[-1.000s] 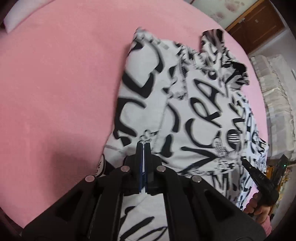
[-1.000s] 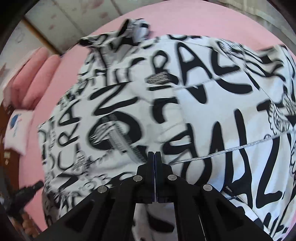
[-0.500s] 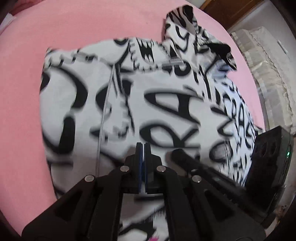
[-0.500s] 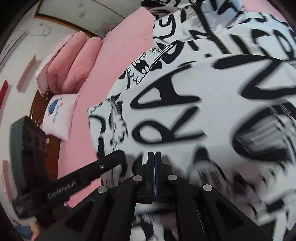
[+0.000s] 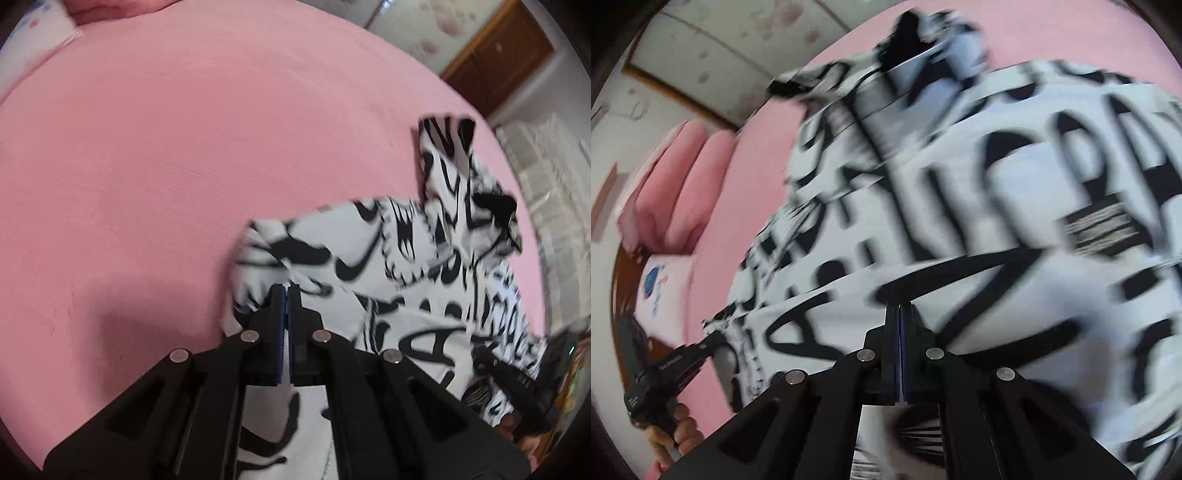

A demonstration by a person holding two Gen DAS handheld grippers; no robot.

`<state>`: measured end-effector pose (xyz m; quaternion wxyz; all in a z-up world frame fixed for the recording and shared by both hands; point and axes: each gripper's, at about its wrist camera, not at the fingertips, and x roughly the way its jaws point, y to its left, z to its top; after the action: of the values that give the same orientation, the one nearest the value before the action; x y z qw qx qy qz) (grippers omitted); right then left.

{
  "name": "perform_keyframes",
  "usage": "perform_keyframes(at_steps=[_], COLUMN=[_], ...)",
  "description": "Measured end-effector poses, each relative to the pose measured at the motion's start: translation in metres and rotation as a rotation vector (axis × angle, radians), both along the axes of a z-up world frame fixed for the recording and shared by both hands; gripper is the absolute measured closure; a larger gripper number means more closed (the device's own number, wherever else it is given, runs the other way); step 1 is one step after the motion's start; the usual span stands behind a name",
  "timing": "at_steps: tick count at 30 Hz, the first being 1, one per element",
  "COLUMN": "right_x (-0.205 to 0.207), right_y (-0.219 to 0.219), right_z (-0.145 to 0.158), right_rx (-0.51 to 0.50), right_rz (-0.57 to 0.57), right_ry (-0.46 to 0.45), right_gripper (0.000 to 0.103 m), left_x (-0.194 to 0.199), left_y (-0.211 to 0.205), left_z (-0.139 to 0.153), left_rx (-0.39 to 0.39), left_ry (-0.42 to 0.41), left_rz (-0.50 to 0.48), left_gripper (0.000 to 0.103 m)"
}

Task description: Fold large clothes

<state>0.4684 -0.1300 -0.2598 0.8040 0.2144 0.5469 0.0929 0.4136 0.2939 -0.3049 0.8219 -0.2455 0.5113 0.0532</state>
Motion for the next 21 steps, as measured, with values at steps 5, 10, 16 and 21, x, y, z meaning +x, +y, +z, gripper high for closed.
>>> perform_keyframes(at_steps=[5,10,16,21], right_x=[-0.025,-0.035,-0.031,-0.033], right_y=[-0.042,-0.077,-0.058,-0.044], right_z=[0.015,0.012,0.004,-0.001], right_rx=[-0.18,-0.184,-0.289,-0.352], right_rz=[-0.037,-0.096,-0.1,-0.133], right_ry=[-0.028,-0.015,-0.02,-0.043], right_gripper=[0.103,0.103,0.103,0.102], left_x=[0.013,0.021,0.025,0.023], left_y=[0.008,0.012,0.018,0.018], left_z=[-0.01,-0.025,-0.041,-0.031], left_rx=[0.113,0.155,0.14,0.121], left_ry=[-0.002,0.003,0.013,0.004], left_rz=[0.001,0.002,0.01,-0.02], left_gripper=[0.103,0.103,0.102,0.102])
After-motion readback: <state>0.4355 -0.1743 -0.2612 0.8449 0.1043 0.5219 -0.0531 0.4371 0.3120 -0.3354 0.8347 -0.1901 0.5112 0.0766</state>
